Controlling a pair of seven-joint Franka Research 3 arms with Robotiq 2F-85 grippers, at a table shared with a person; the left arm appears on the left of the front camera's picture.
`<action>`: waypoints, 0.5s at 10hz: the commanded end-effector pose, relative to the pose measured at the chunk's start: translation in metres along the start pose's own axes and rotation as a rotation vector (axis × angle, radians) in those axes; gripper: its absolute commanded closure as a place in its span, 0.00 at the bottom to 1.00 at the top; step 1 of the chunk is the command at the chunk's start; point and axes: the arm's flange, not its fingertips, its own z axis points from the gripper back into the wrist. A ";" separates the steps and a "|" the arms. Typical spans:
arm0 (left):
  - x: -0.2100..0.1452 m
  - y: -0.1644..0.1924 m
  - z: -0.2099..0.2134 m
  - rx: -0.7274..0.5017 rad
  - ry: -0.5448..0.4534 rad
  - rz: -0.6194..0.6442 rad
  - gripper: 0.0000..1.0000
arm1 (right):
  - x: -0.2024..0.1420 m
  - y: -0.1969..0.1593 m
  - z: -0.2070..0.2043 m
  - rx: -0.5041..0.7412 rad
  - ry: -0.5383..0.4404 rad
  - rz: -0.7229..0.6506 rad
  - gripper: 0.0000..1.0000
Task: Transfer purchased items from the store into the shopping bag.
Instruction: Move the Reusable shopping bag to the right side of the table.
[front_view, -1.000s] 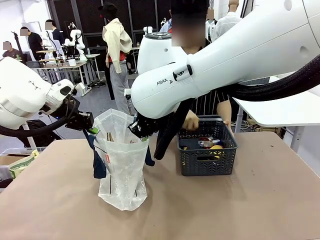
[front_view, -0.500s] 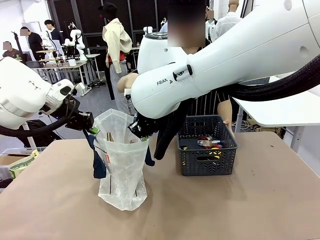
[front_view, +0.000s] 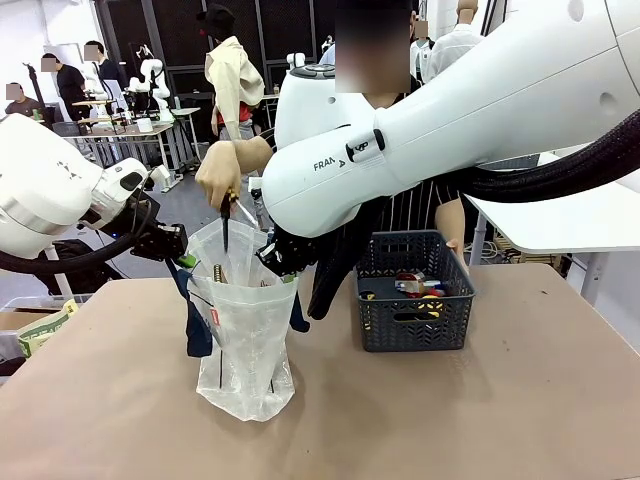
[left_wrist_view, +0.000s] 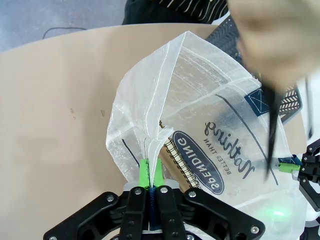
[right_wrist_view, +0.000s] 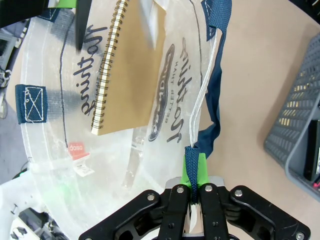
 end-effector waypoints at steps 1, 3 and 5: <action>-0.002 0.001 0.003 0.002 -0.007 0.001 1.00 | -0.001 -0.001 0.002 -0.001 -0.002 -0.004 1.00; -0.002 0.001 0.003 0.002 -0.007 0.001 1.00 | -0.001 -0.001 0.002 -0.001 -0.002 -0.004 1.00; -0.002 0.001 0.003 0.002 -0.007 0.001 1.00 | -0.001 -0.001 0.002 -0.001 -0.002 -0.004 1.00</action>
